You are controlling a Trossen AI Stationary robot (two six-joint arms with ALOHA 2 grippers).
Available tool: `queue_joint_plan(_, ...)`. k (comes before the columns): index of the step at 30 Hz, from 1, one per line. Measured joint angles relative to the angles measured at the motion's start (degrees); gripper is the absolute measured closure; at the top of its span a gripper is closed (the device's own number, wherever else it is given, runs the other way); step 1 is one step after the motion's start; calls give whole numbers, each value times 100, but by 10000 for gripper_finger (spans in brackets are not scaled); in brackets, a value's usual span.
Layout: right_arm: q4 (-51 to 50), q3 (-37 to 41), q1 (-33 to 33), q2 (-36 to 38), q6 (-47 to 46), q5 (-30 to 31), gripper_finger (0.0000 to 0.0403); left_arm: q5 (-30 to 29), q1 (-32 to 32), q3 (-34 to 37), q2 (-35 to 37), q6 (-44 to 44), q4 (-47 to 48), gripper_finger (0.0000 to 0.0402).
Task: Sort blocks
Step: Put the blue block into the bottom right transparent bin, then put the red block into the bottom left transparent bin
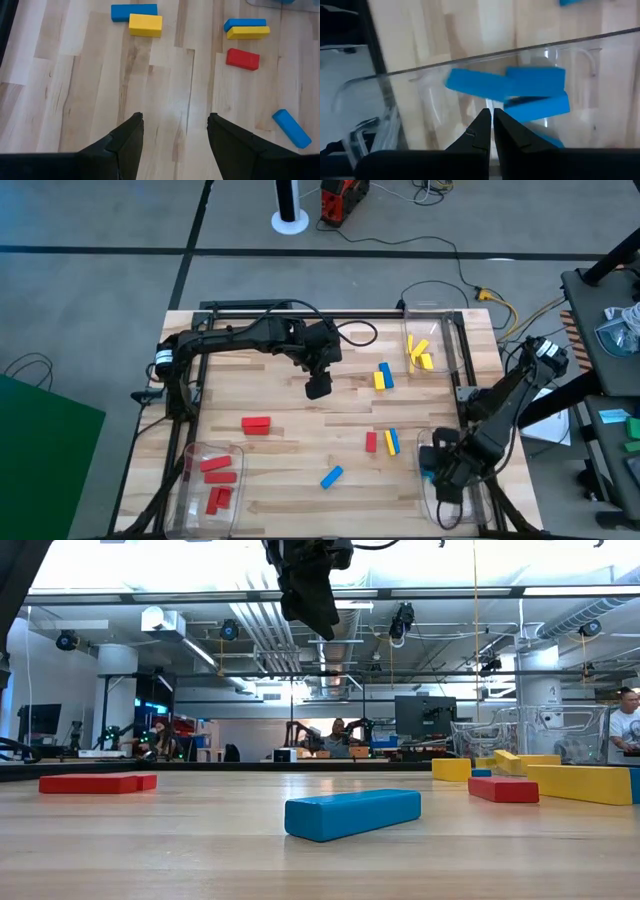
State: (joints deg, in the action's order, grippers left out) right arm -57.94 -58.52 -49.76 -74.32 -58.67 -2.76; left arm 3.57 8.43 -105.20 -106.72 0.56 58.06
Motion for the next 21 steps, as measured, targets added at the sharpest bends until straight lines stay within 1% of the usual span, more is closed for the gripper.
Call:
queue_joint_plan(3, -156, -140, -100, 7, -157, 15, 391, 1, 0, 1, 0, 0, -1, 206)
queue_joint_plan(6, -748, -318, -98, 7, -407, 69, 391, 1, -1, 1, 0, 0, -1, 206)
queue_joint_plan(8, -997, -502, -94, 7, -473, 322, 391, 1, -13, 1, 0, 1, 1, 206)
queue_joint_plan(11, -1128, -762, -61, 40, -452, 883, 391, 14, -69, 1, 0, 24, 91, 206)
queue_joint_plan(15, -1124, -942, 252, 59, -613, 1549, 391, 42, -210, 1, 0, 262, 384, 206)
queue_joint_plan(17, -1072, -979, 497, 81, -563, 1655, 391, 42, -317, 1, 0, 453, 504, 206)
queue_joint_plan(21, -989, -979, 1005, 87, -113, 1818, 390, 44, -598, 1, 0, 770, 666, 206)
